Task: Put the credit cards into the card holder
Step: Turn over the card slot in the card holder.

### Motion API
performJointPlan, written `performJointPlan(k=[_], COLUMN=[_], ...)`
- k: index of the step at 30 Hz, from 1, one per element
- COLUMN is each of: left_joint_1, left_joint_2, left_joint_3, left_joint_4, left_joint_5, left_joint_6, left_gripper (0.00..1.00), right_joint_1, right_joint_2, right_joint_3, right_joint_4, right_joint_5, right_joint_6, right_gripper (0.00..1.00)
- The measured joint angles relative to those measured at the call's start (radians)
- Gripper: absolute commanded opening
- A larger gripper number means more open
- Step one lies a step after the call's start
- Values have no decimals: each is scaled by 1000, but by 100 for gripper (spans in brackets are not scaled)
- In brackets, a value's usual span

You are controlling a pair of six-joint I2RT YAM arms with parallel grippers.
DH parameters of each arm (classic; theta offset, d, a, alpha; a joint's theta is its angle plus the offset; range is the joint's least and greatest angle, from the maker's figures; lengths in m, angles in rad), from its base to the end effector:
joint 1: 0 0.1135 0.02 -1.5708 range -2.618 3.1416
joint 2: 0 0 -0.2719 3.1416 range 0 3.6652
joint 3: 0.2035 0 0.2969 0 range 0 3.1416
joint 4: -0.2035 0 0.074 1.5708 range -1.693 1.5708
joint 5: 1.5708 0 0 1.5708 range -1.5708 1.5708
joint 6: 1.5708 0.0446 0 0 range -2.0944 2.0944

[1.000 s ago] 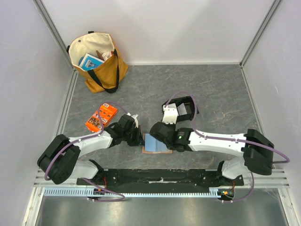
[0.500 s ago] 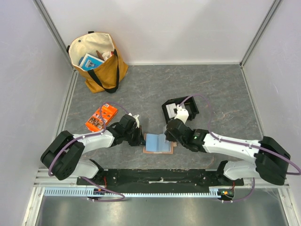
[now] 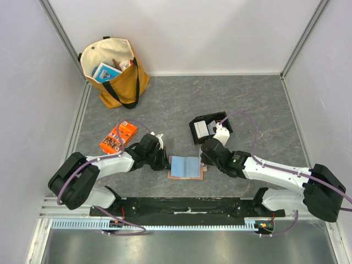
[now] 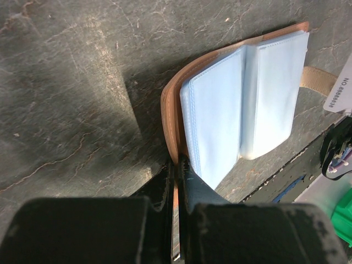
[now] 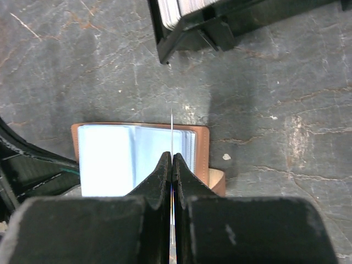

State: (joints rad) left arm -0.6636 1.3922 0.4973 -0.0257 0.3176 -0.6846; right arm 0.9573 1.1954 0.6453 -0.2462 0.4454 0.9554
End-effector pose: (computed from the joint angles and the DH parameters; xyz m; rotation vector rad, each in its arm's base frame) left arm 0.2048 -0.1778 0.0991 0.1167 2.6853 -0.9005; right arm 0.1766 0.2174 0.1839 0.2109 2.3069 0.4675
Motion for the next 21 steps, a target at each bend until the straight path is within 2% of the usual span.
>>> performJointPlan(k=[11,21], left_joint_1=[0,0], left_joint_2=[0,0], left_joint_3=[0,0], left_joint_4=[0,0], left_joint_5=[1,1], left_joint_6=[0,0], left_gripper=[2,2], right_joint_1=[0,0], right_joint_2=[62,83], right_joint_3=[-2,-17], right_joint_4=[-55,-12], right_joint_5=[-1,-34], right_joint_6=[18,21], right_gripper=[0,0])
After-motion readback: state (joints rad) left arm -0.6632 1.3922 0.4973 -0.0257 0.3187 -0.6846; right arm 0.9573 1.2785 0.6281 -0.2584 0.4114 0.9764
